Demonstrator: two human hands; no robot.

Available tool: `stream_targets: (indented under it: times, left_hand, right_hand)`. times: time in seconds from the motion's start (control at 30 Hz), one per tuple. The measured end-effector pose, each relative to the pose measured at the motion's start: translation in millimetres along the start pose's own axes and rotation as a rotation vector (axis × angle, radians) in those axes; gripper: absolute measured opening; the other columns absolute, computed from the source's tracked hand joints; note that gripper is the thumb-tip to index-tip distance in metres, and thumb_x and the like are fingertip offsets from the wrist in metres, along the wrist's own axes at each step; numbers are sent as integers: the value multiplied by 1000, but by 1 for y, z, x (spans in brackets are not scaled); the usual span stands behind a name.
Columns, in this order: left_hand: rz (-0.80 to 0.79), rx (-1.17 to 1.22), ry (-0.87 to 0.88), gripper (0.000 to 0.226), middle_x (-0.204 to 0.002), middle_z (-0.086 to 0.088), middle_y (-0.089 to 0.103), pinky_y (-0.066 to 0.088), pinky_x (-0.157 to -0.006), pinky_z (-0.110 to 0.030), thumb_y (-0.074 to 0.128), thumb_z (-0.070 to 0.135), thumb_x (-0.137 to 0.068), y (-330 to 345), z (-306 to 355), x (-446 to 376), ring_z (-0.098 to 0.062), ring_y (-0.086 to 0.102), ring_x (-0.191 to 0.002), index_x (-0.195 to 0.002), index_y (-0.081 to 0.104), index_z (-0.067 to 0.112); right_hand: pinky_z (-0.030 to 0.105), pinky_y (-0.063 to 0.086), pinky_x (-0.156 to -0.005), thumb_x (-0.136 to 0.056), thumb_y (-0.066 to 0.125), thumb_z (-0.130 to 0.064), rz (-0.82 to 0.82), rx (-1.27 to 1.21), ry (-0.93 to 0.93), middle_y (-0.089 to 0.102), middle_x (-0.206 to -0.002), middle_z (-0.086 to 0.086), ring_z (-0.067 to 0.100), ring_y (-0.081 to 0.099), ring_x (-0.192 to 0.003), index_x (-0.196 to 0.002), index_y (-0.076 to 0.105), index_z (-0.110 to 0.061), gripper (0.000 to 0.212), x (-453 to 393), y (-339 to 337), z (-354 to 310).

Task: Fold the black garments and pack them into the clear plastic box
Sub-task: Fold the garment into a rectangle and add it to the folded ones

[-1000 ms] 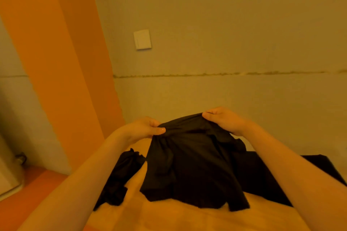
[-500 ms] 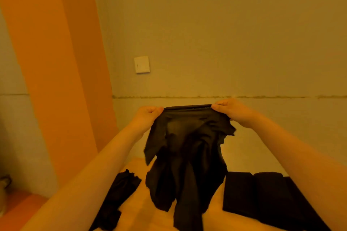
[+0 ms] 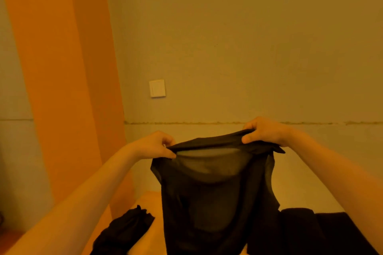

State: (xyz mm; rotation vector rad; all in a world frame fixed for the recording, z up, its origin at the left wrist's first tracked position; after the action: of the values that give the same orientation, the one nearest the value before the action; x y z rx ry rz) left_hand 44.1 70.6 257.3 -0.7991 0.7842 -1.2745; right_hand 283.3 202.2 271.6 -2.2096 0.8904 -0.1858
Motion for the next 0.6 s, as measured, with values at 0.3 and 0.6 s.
stream_targets:
  times: [0.3,0.6]
  left_hand:
    - [170,230,-76,27,-77,-4,64,48,-62,-15,48,19,-97,-20,-11,7,-11,60,-72,-85,68,4]
    - [485,91,15,35,-63,-1,39,25,-53,-23,44,23,-98,-23,5,-10,-12,36,-58,-65,38,13]
  right_hand:
    - [20,50,-58,-97,44,-27,3,-35,155,68,-87,-1,10,65,-79,-97,65,-19,23,8,-19,15]
    - [21,46,-58,-98,45,-18,110,-53,218,59,-83,3,14,53,-74,-91,64,-19,20,4,-25,31]
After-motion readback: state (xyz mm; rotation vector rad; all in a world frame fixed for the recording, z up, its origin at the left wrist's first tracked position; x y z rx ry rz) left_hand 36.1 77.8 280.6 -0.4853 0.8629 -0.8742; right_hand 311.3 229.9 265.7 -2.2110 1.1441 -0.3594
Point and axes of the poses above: each hand's wrist, its own x-axis away from the middle knuckle, its own y-axis out of the palm, z = x × y, the point moved 6 cm from there along -x, towards the middle knuckle
